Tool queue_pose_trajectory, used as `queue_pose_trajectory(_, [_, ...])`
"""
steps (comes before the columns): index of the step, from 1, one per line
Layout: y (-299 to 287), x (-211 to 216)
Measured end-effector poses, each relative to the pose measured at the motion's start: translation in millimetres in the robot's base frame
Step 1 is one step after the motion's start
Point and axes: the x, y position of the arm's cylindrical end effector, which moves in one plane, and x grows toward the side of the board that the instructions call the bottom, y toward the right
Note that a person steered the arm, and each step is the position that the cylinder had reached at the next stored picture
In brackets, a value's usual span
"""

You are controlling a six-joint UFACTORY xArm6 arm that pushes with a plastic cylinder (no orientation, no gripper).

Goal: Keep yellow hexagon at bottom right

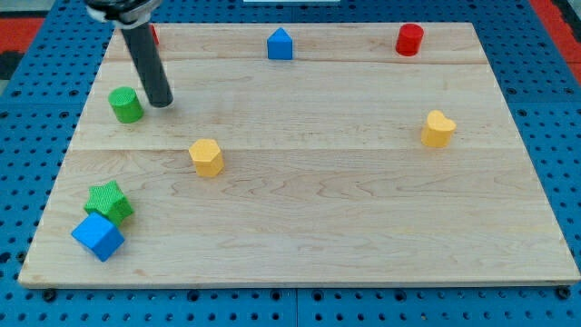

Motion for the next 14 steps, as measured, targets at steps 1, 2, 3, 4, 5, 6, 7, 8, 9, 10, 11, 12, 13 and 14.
queue_pose_trajectory(1, [-46.0, -14.0])
queue_pose_trajectory(2, [-68.6, 24.5])
queue_pose_trajectory(3, [-94.9, 32.7])
queue_pose_trajectory(4, [-131.4, 58.4])
queue_pose_trajectory(5, [-113.0, 141.3])
queue_pose_trajectory(6, [-111.0, 203.7])
queue_pose_trajectory(7, [-80.4, 241.7])
queue_pose_trajectory(8, [-68.1, 241.7])
queue_pose_trajectory(9, [-69.4, 241.7])
queue_pose_trajectory(10, [-74.9, 241.7])
queue_pose_trajectory(11, [-79.5, 241.7])
queue_pose_trajectory(12, [-83.3, 241.7])
queue_pose_trajectory(13, [-86.0, 241.7])
queue_pose_trajectory(14, [-87.3, 241.7])
